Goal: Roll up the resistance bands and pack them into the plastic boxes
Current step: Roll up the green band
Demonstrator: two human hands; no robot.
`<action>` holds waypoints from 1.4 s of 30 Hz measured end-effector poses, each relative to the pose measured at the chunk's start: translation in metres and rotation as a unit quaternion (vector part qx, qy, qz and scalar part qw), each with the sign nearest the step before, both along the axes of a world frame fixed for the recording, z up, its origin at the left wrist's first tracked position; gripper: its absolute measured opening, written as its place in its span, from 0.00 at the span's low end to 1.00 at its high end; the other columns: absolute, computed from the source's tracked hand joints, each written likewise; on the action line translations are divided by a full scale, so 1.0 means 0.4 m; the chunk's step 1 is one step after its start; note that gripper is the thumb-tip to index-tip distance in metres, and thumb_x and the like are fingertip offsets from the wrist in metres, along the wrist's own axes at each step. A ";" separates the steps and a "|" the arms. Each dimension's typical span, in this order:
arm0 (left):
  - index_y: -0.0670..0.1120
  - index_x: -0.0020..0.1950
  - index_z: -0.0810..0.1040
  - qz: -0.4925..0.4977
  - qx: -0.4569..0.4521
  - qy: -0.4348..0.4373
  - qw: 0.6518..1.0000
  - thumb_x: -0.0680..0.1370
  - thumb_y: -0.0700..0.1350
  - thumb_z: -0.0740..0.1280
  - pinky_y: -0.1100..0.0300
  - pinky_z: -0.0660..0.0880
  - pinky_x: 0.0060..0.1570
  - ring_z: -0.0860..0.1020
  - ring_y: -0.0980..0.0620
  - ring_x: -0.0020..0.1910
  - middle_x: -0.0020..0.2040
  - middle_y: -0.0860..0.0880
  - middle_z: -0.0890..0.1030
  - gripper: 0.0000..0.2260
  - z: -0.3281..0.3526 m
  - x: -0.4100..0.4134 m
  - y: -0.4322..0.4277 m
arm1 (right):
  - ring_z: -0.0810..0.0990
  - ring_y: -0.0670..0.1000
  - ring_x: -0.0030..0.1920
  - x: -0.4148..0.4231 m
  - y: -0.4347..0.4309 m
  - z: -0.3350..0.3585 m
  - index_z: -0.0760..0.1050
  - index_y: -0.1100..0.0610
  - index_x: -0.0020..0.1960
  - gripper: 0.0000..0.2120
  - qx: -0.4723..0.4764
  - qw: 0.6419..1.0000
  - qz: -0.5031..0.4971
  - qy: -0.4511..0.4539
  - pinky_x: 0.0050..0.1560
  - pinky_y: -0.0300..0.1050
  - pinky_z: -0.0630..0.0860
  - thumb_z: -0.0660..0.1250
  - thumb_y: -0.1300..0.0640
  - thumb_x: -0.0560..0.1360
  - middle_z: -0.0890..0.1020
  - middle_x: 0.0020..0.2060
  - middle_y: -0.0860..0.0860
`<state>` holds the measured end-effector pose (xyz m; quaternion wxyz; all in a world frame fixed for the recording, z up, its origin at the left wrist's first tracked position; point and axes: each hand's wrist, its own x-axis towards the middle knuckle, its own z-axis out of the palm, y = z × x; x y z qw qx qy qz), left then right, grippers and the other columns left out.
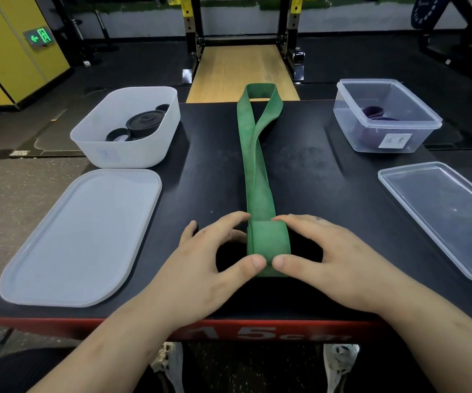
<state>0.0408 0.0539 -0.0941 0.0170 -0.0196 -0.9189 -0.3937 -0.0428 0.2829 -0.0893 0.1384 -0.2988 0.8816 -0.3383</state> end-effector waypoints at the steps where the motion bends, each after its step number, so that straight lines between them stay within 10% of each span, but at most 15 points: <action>1: 0.68 0.75 0.61 -0.003 -0.002 0.002 1.000 0.72 0.73 0.60 0.50 0.45 0.81 0.61 0.76 0.71 0.61 0.73 0.76 0.32 0.002 0.001 0.000 | 0.64 0.34 0.74 -0.004 -0.003 0.001 0.69 0.36 0.74 0.36 -0.002 1.000 -0.002 0.000 0.76 0.45 0.65 0.61 0.25 0.68 0.73 0.70 0.34; 21: 0.67 0.77 0.62 -0.022 -0.042 -0.005 0.999 0.69 0.65 0.75 0.48 0.39 0.80 0.54 0.73 0.76 0.74 0.67 0.66 0.39 0.017 -0.048 -0.007 | 0.59 0.24 0.68 -0.036 -0.026 -0.008 0.76 0.39 0.70 0.33 -0.023 0.999 -0.029 -0.031 0.67 0.28 0.57 0.59 0.25 0.70 0.70 0.64 0.26; 27: 0.67 0.75 0.65 -0.019 -0.026 -0.007 0.999 0.67 0.67 0.75 0.48 0.40 0.81 0.56 0.73 0.75 0.72 0.67 0.69 0.39 0.020 -0.038 -0.011 | 0.55 0.29 0.76 -0.033 -0.024 -0.017 0.74 0.38 0.72 0.36 -0.018 0.999 -0.015 -0.025 0.81 0.44 0.53 0.56 0.25 0.69 0.72 0.71 0.33; 36: 0.77 0.62 0.67 -0.050 -0.017 -0.020 0.998 0.63 0.70 0.73 0.60 0.37 0.77 0.52 0.78 0.73 0.63 0.84 0.64 0.29 0.037 0.045 0.004 | 0.58 0.30 0.75 0.032 0.007 0.000 0.77 0.30 0.56 0.20 -0.020 0.998 0.038 -0.042 0.76 0.44 0.63 0.59 0.25 0.70 0.74 0.66 0.32; 42: 0.64 0.72 0.72 -0.050 -0.044 -0.016 0.998 0.64 0.73 0.70 0.48 0.40 0.80 0.52 0.72 0.76 0.67 0.71 0.68 0.38 0.032 0.068 0.001 | 0.59 0.29 0.74 0.055 0.019 0.002 0.75 0.27 0.60 0.31 -0.009 0.998 0.047 -0.046 0.73 0.41 0.64 0.52 0.15 0.66 0.72 0.67 0.31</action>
